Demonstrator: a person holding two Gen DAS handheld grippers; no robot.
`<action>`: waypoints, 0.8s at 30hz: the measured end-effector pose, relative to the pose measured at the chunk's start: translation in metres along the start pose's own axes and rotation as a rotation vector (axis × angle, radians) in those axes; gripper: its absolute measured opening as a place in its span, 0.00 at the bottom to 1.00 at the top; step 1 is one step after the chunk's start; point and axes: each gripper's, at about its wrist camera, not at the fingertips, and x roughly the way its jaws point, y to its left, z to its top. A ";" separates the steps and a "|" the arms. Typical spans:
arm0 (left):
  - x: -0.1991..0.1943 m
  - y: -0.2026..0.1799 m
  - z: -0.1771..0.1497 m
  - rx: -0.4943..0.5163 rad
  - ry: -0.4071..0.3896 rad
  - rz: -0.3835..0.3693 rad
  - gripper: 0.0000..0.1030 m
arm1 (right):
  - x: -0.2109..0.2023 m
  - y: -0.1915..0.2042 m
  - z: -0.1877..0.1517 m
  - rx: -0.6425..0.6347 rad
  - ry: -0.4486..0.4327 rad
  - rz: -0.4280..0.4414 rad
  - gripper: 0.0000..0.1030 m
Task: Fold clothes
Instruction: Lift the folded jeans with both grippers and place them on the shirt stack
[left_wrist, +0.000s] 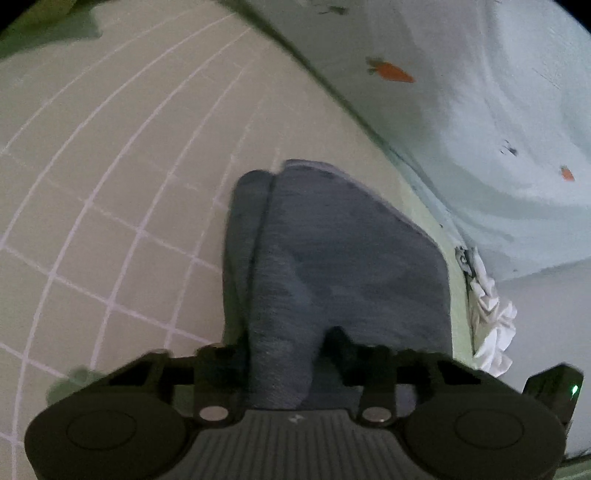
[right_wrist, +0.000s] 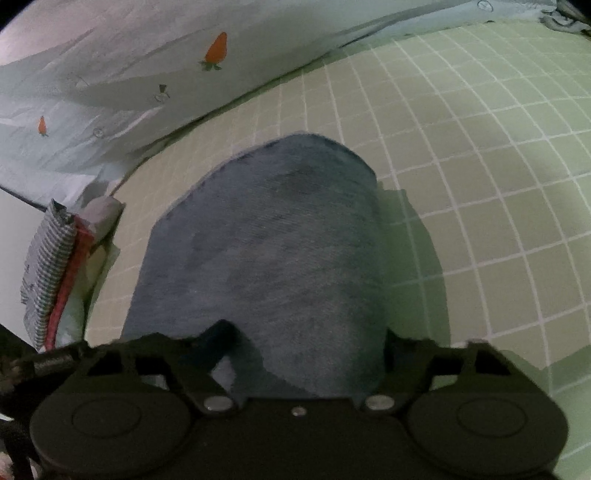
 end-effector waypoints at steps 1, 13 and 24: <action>-0.001 -0.004 -0.002 0.015 -0.008 0.006 0.30 | -0.003 0.000 0.000 -0.001 -0.006 0.005 0.59; -0.039 -0.034 -0.001 0.093 -0.141 0.038 0.19 | -0.027 0.034 0.012 -0.126 -0.068 0.078 0.41; -0.141 -0.045 0.027 0.115 -0.384 0.094 0.18 | -0.036 0.117 0.050 -0.314 -0.074 0.297 0.41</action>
